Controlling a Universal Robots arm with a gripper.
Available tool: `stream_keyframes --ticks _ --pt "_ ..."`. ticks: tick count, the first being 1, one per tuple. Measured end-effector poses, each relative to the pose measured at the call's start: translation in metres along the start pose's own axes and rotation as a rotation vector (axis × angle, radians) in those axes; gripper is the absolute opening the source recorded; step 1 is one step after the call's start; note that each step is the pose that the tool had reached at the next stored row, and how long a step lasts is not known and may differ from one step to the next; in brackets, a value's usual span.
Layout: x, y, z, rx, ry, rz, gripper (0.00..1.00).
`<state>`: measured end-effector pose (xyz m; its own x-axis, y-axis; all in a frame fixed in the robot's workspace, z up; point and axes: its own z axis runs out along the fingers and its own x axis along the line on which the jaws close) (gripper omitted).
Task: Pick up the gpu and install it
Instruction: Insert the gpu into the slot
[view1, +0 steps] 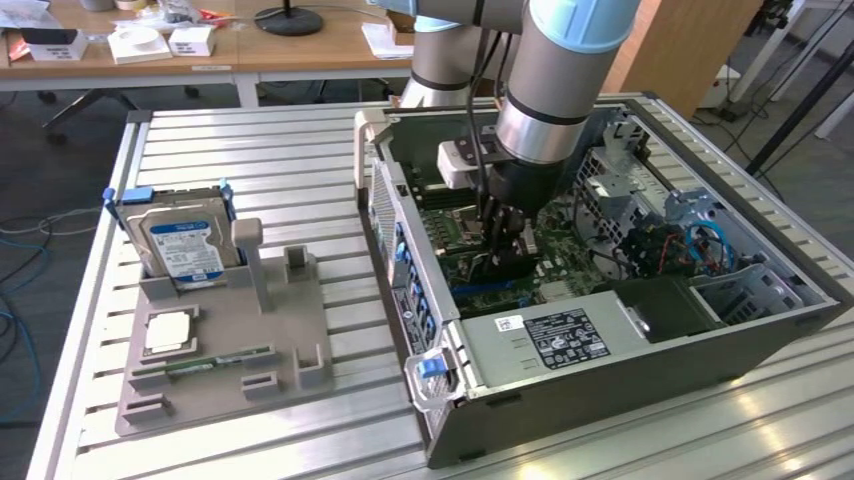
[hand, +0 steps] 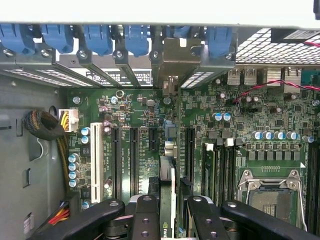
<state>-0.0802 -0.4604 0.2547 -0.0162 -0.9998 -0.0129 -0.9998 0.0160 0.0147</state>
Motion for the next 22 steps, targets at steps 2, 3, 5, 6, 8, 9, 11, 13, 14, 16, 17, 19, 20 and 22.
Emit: stream_keyframes --ticks 2,3,5,6,8,9,11,13,14,16,17,19,20,22 --pt "0.0 -0.0001 0.0001 0.0001 0.0011 0.003 0.26" --pt "0.0 -0.0001 0.0 0.0001 0.0015 0.004 0.26" --pt "0.0 0.0 0.0 0.0001 0.0017 0.005 0.26" --pt "-0.0001 0.0 0.0 0.0002 0.0017 0.006 0.26" --pt "0.0 0.0002 0.0 0.0002 0.0019 0.006 0.26" --pt "0.0 0.0002 0.0 0.0002 0.0021 0.006 0.26" --pt "0.0 0.0002 -0.0001 0.0002 0.0024 0.006 0.26" --pt "-0.0001 0.0002 -0.0004 0.0002 0.0024 0.006 0.26" --pt "-0.0001 0.0002 -0.0007 0.0002 0.0026 0.006 0.26" --pt "-0.0001 0.0002 -0.0011 0.0002 0.0025 0.006 0.26" --pt "-0.0001 0.0002 -0.0014 0.0002 0.0025 0.006 0.26" --pt "-0.0001 0.0002 -0.0015 0.0002 0.0025 0.006 0.26" --pt "-0.0001 0.0002 -0.0015 0.0002 0.0025 0.006 0.26" --pt "-0.0003 0.0002 -0.0016 0.0002 0.0026 0.006 0.26"
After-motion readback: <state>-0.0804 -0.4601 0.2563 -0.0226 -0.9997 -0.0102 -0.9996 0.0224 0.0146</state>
